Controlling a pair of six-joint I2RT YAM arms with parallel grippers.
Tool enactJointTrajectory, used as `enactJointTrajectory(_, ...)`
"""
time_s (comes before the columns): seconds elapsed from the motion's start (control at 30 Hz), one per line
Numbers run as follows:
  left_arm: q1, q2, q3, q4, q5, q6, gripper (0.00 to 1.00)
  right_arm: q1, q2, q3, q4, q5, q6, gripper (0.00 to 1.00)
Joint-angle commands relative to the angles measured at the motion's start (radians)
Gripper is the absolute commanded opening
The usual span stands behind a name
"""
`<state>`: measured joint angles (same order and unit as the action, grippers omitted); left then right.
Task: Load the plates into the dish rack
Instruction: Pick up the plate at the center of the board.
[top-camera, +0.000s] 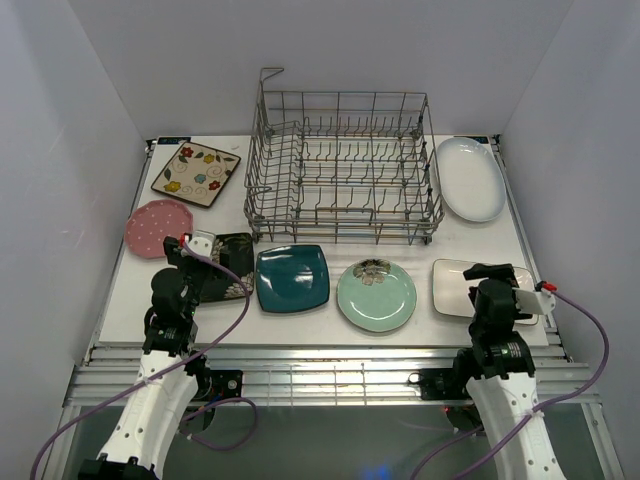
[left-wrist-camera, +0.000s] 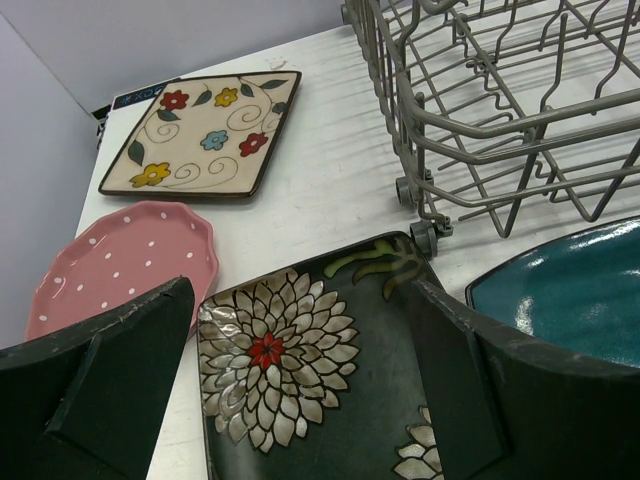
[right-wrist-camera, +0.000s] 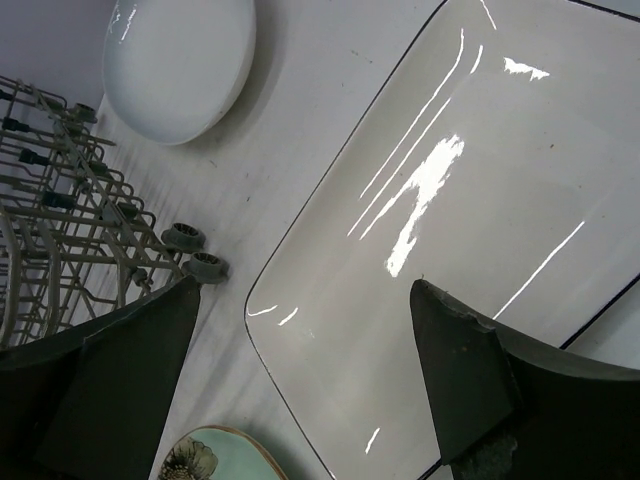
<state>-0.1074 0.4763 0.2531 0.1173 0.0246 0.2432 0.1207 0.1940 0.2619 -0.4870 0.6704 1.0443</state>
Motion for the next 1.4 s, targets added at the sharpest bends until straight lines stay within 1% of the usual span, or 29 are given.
enactJointTrajectory(0.0, 0.002, 0.004, -0.005, 0.024, -0.009, -0.001, 0.98, 0.002, 0.08, 0.062, 0.082, 0.026, 0.026, 0.92)
enactJointTrajectory(0.07, 0.002, 0.004, -0.003, 0.024, -0.009, -0.002, 0.98, 0.002, 0.122, 0.095, 0.079, 0.023, 0.043, 0.92)
enactJointTrajectory(0.2, 0.002, 0.002, -0.003, 0.024, -0.009, -0.001, 0.98, 0.002, 0.263, 0.149, 0.074, -0.023, 0.053, 0.9)
enactJointTrajectory(0.3, 0.002, -0.002, -0.005, 0.022, -0.009, -0.001, 0.98, 0.002, 0.324, 0.171, 0.074, -0.046, 0.068, 0.9)
enactJointTrajectory(0.43, 0.002, -0.005, -0.005, 0.022, -0.009, 0.001, 0.98, 0.002, 0.337, 0.169, 0.076, -0.103, 0.071, 0.91)
enactJointTrajectory(0.47, 0.002, -0.005, -0.006, 0.021, -0.009, 0.001, 0.98, 0.002, 0.334, 0.168, 0.068, -0.121, 0.075, 0.93)
enactJointTrajectory(0.53, 0.0, -0.007, -0.005, 0.021, -0.009, -0.001, 0.98, 0.002, 0.314, 0.162, 0.03, -0.118, 0.112, 0.94)
enactJointTrajectory(0.63, 0.002, -0.008, -0.005, 0.021, -0.009, 0.001, 0.98, 0.002, 0.279, 0.152, 0.031, -0.036, 0.132, 0.93)
enactJointTrajectory(0.67, 0.002, -0.008, -0.005, 0.021, -0.009, -0.001, 0.98, 0.002, 0.28, 0.157, 0.033, 0.0, 0.128, 0.91)
enactJointTrajectory(0.73, 0.002, -0.008, -0.005, 0.021, -0.009, -0.001, 0.98, 0.002, 0.301, 0.172, 0.056, 0.021, 0.094, 0.9)
enactJointTrajectory(0.9, 0.0, -0.013, -0.006, 0.019, -0.009, 0.002, 0.98, 0.002, 0.461, 0.281, 0.059, 0.057, 0.062, 0.9)
enactJointTrajectory(1.0, 0.002, -0.015, -0.005, 0.019, -0.009, 0.001, 0.98, 0.0, 0.518, 0.306, 0.128, 0.048, 0.028, 0.9)
enactJointTrajectory(1.07, 0.002, -0.015, -0.005, 0.012, -0.008, 0.001, 0.98, -0.001, 0.556, 0.312, 0.213, 0.032, -0.042, 0.9)
enactJointTrajectory(1.2, 0.002, -0.018, -0.003, 0.012, -0.006, 0.001, 0.98, -0.024, 0.646, 0.39, 0.214, 0.058, -0.043, 0.9)
enactJointTrajectory(1.3, 0.002, -0.021, -0.003, 0.012, -0.009, -0.001, 0.98, -0.068, 0.731, 0.434, 0.217, 0.022, -0.033, 0.9)
enactJointTrajectory(1.37, 0.002, -0.019, -0.003, 0.012, -0.009, -0.001, 0.98, -0.116, 0.798, 0.473, 0.223, -0.06, -0.033, 0.9)
